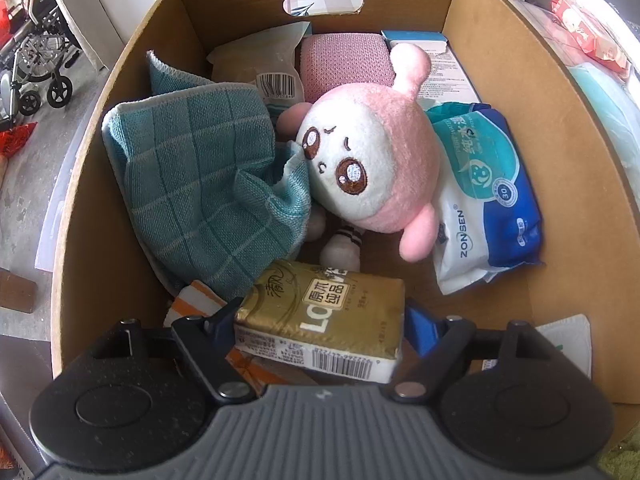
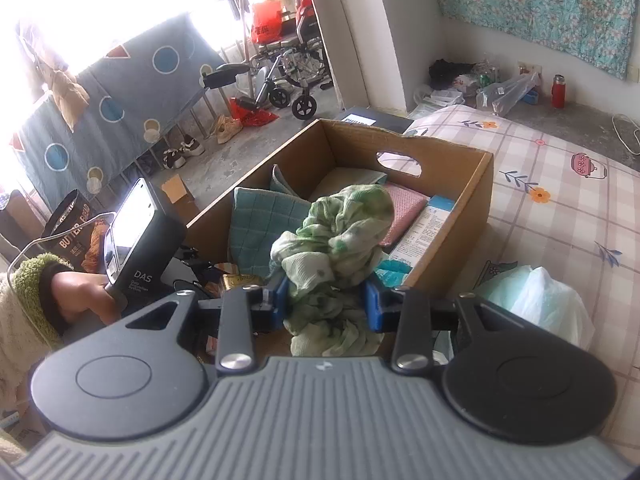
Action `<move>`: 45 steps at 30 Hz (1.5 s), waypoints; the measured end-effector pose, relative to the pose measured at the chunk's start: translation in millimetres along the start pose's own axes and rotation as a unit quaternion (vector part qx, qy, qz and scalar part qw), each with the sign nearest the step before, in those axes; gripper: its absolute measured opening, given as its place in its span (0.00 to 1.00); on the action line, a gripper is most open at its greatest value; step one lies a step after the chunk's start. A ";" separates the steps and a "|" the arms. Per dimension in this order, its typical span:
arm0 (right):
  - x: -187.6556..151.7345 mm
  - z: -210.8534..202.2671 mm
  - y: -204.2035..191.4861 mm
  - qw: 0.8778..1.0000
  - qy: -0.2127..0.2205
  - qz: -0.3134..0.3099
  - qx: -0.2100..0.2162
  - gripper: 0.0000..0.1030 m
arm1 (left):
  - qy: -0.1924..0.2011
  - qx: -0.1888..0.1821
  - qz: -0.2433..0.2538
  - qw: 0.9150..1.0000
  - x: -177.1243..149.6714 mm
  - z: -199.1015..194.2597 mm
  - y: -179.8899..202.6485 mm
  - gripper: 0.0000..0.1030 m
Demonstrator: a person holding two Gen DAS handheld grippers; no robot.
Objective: Organize soft objects
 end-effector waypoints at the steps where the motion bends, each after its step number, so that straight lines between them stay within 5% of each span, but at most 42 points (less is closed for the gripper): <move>1: 0.3 3.2 -1.8 1.000 -0.004 -0.002 0.002 0.35 | -0.003 -0.001 0.000 1.000 -1.0 0.9 -0.1 0.81; 13: -4.2 37.5 -21.0 0.998 -0.049 -0.020 0.017 0.36 | 0.034 -0.036 -0.082 0.995 3.5 -25.6 -24.3 0.85; 23: -14.0 70.8 -40.4 0.993 -0.101 -0.032 0.043 0.40 | 0.142 -0.036 -0.196 0.970 15.4 -92.8 -82.1 0.88; 27: -25.8 97.5 -50.1 0.989 -0.133 -0.048 0.036 0.58 | 0.157 -0.031 -0.214 0.964 10.9 -101.6 -91.5 0.88; 32: -41.0 110.7 -50.8 0.987 -0.150 -0.032 0.043 0.58 | 0.176 -0.035 -0.228 0.957 -1.3 -107.5 -88.0 0.89; 40: -45.5 68.6 -49.4 0.995 -0.081 0.010 0.065 0.58 | 0.223 -0.025 -0.255 0.940 -17.8 -127.0 -80.0 0.92; 45: -48.9 20.9 -36.8 0.999 0.003 0.026 0.029 0.66 | 0.262 -0.016 -0.258 0.930 -22.8 -147.7 -65.6 0.98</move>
Point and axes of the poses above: each gripper's, at about its wrist camera, not at the fingertips, and z roughly the way its jaws point, y to its right, x to its top, the point moved 10 cm from there along z, roughly the way its jaws point, and after that the axes turned 7 degrees about x, right-handed, at the moved point
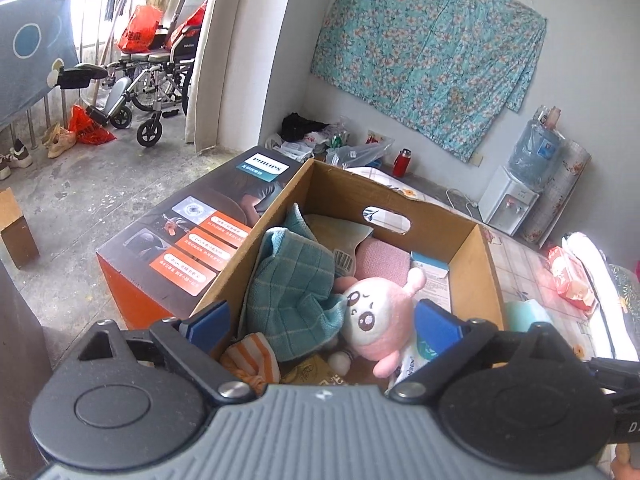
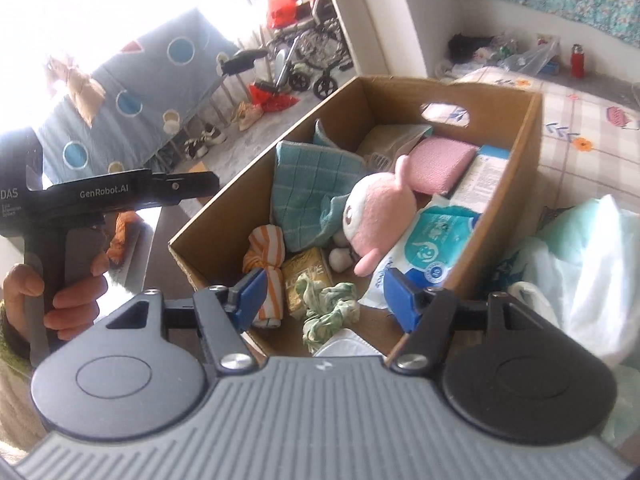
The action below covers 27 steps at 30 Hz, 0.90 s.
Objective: Organize soft objects
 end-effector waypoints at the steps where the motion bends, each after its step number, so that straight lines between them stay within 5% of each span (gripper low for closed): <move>1: -1.5 -10.5 3.9 1.000 0.018 0.003 -0.012 0.71 | 0.008 0.002 0.004 1.000 -1.0 -3.4 4.6 0.98; 12: -45.0 -112.3 58.7 0.975 0.163 0.095 -0.120 0.95 | 0.016 0.008 0.096 0.995 -41.8 -31.0 68.6 1.00; 27: -91.9 -124.6 71.5 0.970 0.136 0.123 -0.163 0.99 | -0.021 0.042 0.121 0.992 -89.5 -46.2 80.9 1.00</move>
Point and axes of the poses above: each gripper's, at about its wrist camera, not at the fingertips, and z roughly the way its jaws point, y to its right, x to its top, the point moved 10 cm from there along z, roughly the way its jaws point, and after that the axes turned 7 degrees about x, right-handed, at the moved point
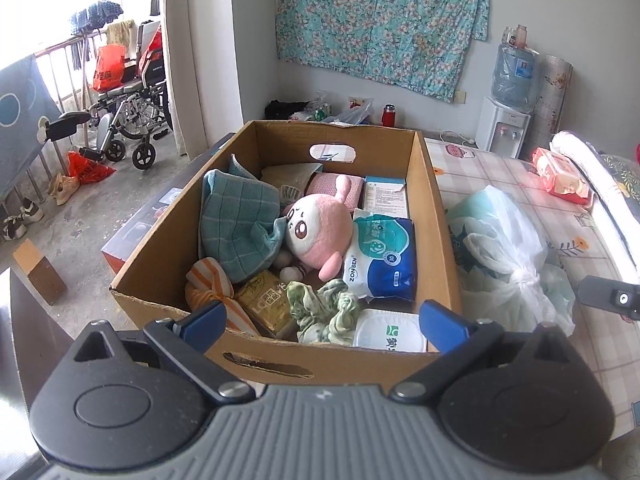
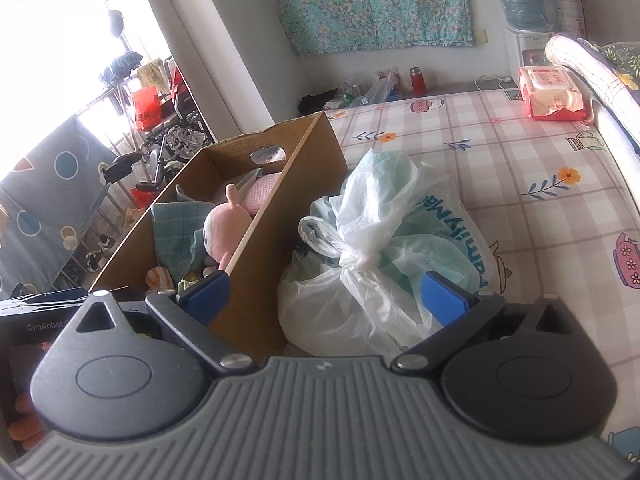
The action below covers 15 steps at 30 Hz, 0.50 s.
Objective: Organize soft objects
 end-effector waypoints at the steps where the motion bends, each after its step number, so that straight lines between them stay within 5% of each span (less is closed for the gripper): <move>1: -1.2 -1.0 0.2 1.000 0.000 0.000 -0.001 0.99 | -0.004 -0.003 -0.005 1.000 -0.8 1.1 -0.2 1.00; 5: -4.9 -4.4 -0.2 1.000 -0.002 -0.006 -0.009 0.99 | -0.009 -0.016 -0.026 1.000 -3.8 2.6 -3.0 1.00; 15: -12.3 0.4 1.8 0.999 -0.017 -0.001 -0.030 0.99 | -0.016 0.026 -0.009 0.999 -10.0 8.5 -11.3 1.00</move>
Point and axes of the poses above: each gripper's, at about its wrist camera, not at the fingertips, and z roughly the way its jaws point, y to its right, x to its top, the point moved 10 cm from there along z, roughly the way its jaws point, and after that the axes turned 7 degrees about x, right-handed, at the moved point
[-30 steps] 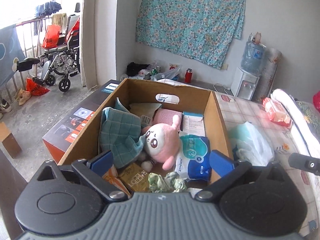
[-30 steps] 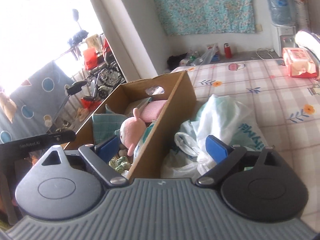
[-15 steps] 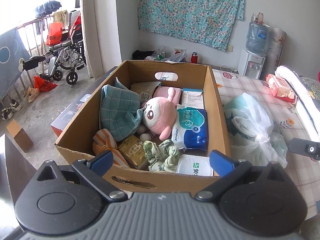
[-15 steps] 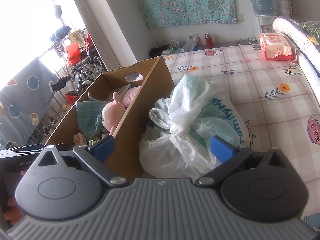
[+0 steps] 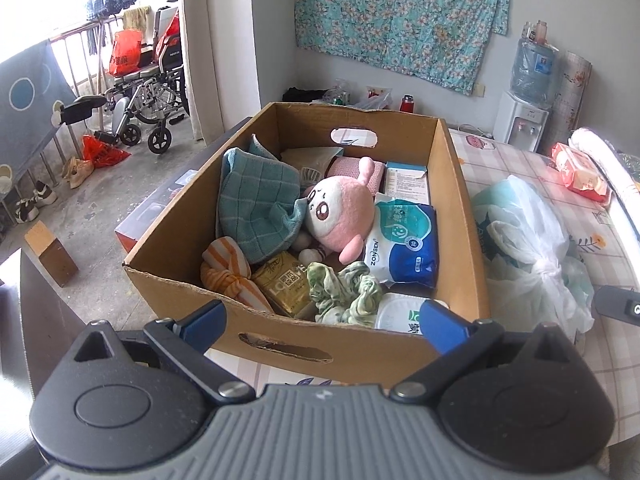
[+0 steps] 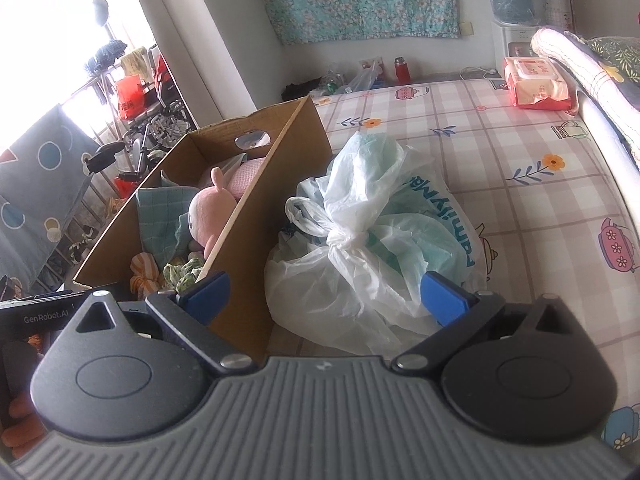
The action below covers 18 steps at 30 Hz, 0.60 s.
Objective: Organize soft objects
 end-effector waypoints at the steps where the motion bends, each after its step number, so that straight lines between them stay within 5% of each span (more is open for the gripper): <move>1: -0.5 0.6 -1.4 1.000 -0.001 -0.003 -0.002 0.99 | -0.001 -0.002 -0.001 1.000 -0.4 0.2 -0.4 1.00; 18: -2.1 6.5 -8.8 0.998 -0.003 -0.047 -0.035 0.99 | -0.016 -0.006 -0.025 1.000 -5.4 5.3 -4.9 1.00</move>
Point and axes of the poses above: each gripper's, at about its wrist camera, not at the fingertips, and z roughly the way its jaws point, y to its right, x to its top, the point moved 10 cm from there along z, roughly the way its jaws point, and after that the axes turned 7 degrees about x, right-handed, at the moved point
